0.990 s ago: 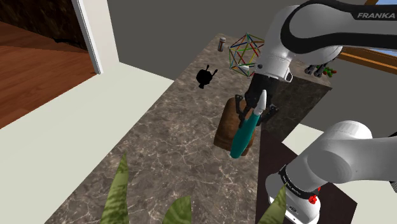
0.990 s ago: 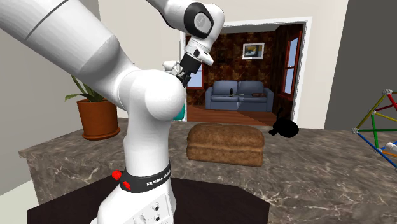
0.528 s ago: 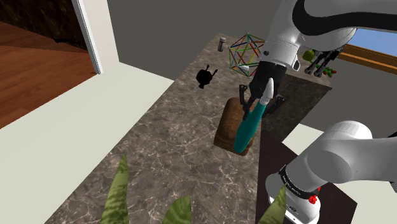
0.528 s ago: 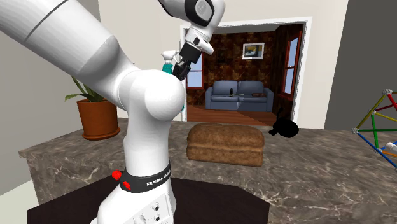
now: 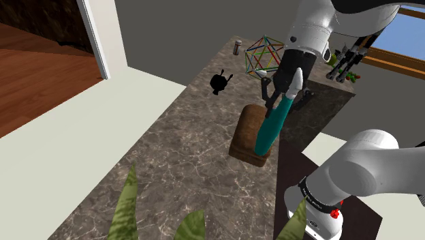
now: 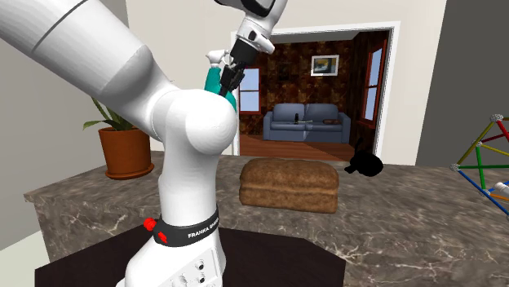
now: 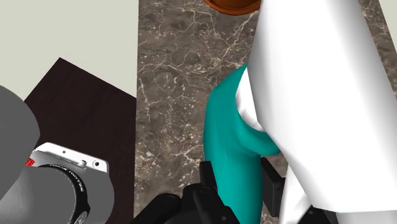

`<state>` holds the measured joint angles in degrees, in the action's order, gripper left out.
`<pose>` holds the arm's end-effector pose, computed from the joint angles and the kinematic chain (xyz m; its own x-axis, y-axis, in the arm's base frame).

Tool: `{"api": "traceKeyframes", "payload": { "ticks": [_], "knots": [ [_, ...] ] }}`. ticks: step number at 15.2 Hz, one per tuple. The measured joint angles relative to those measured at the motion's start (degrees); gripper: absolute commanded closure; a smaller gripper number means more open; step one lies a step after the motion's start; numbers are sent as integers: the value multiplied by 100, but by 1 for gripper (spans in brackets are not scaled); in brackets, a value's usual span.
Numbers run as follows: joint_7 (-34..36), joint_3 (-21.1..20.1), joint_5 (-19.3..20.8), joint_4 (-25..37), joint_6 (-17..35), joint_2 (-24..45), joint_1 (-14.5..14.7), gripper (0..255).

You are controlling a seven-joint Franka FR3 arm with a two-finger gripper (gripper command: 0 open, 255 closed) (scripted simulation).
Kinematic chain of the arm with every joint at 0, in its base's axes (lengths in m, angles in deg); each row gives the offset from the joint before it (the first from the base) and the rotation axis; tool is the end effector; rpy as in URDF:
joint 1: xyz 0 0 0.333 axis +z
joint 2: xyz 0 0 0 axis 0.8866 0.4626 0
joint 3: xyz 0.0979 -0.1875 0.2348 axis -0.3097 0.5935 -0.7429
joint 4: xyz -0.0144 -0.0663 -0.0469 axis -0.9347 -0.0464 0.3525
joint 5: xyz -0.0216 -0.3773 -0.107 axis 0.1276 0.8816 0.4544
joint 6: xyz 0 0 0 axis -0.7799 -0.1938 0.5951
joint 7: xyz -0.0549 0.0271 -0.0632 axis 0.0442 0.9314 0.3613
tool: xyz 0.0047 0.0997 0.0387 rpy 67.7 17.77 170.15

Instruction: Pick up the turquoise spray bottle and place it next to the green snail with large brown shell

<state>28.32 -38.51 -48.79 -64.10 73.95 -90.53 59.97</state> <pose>0.2651 0.0858 0.5203 0.4593 -0.7390 -0.4929 -0.8468 -0.5319 0.0084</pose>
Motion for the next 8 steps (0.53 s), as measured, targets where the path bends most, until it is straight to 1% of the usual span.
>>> {"api": "traceKeyframes", "payload": {
  "ticks": [8],
  "knots": [
    [257, 89, 28, 651, -503, 91, 13, 255]
  ]
}}
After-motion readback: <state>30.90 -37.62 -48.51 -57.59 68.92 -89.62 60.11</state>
